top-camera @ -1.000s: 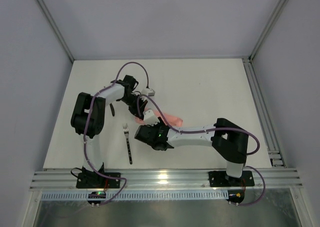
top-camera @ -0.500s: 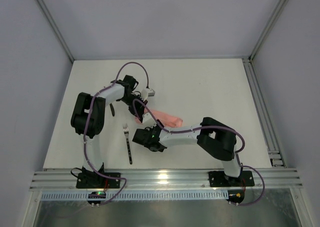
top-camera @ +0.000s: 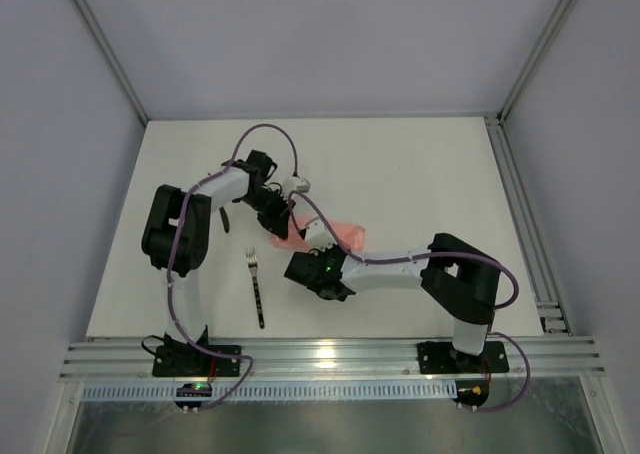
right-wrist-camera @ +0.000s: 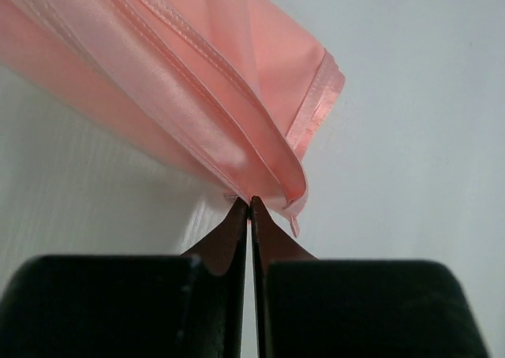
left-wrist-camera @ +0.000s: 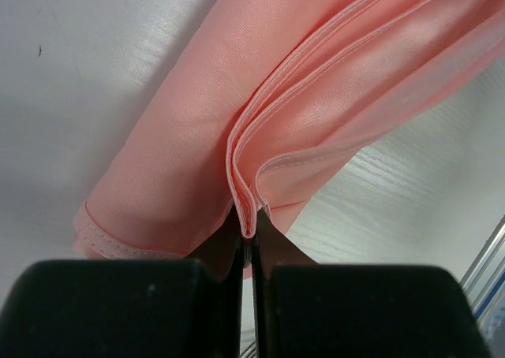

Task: Fold the napkin into a case and place the utensils inside
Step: Fold the 2/3-rectangle-folded napkin at the center of the board.

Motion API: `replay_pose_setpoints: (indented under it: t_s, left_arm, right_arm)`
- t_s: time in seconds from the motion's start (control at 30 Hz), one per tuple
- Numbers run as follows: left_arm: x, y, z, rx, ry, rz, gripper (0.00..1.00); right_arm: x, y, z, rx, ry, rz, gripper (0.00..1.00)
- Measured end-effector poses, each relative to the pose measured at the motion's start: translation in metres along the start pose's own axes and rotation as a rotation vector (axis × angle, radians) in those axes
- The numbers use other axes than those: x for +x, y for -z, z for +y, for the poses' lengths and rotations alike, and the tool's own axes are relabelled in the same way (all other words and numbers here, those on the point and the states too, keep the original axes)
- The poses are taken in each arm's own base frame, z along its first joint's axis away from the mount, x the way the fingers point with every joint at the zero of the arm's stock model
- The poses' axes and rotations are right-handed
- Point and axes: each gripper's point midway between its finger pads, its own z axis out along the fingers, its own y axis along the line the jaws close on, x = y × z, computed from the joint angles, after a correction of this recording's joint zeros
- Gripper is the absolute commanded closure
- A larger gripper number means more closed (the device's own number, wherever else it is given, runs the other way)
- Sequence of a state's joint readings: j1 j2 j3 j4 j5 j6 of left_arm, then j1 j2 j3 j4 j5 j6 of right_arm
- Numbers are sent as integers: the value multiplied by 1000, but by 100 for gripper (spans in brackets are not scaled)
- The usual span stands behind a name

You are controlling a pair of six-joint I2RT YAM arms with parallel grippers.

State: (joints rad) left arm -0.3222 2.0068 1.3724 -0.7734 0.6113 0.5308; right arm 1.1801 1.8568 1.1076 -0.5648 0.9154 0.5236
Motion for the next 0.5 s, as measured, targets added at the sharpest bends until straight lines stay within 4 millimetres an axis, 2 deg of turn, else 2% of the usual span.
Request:
replay_pose_setpoints:
  t_s: [0.23,0.4,0.5]
  left_arm:
    - [-1,-1,-3,8,-5,0,100]
    - [-1,-1,-3,13,-8,-3,100]
    - [-1,-1,-3,12,-9,-3,100]
  right_arm:
    - [-18,11,-18,-182,-138,-69,96]
    - [-17,-9,-26,-396,-199,-41,96]
    - [-13,-20,-27,-507,-187,-14,91]
